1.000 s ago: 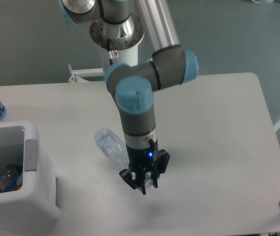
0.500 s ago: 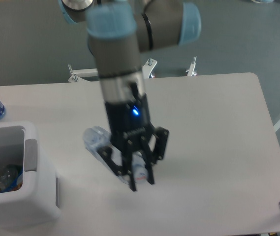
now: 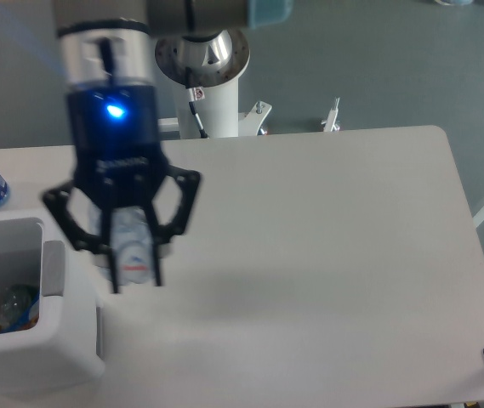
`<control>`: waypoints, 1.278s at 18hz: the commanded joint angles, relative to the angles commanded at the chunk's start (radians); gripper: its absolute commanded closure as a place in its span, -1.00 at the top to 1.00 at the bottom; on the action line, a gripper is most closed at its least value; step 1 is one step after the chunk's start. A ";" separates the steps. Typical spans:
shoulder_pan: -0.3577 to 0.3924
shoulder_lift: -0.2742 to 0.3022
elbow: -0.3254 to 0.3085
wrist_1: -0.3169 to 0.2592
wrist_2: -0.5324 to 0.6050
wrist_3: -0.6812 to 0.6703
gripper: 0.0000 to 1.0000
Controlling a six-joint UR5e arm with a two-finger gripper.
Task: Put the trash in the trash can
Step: 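Carry the clear bottle over the trash bin and lower it in, then open the gripper and raise it away from the bin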
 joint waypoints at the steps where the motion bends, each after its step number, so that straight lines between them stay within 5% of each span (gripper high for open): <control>1: -0.015 -0.005 0.006 0.023 0.000 0.000 -0.55; 8: -0.075 -0.025 0.012 0.086 -0.002 0.000 -0.55; 23: -0.155 -0.136 0.048 0.102 -0.005 0.003 -0.54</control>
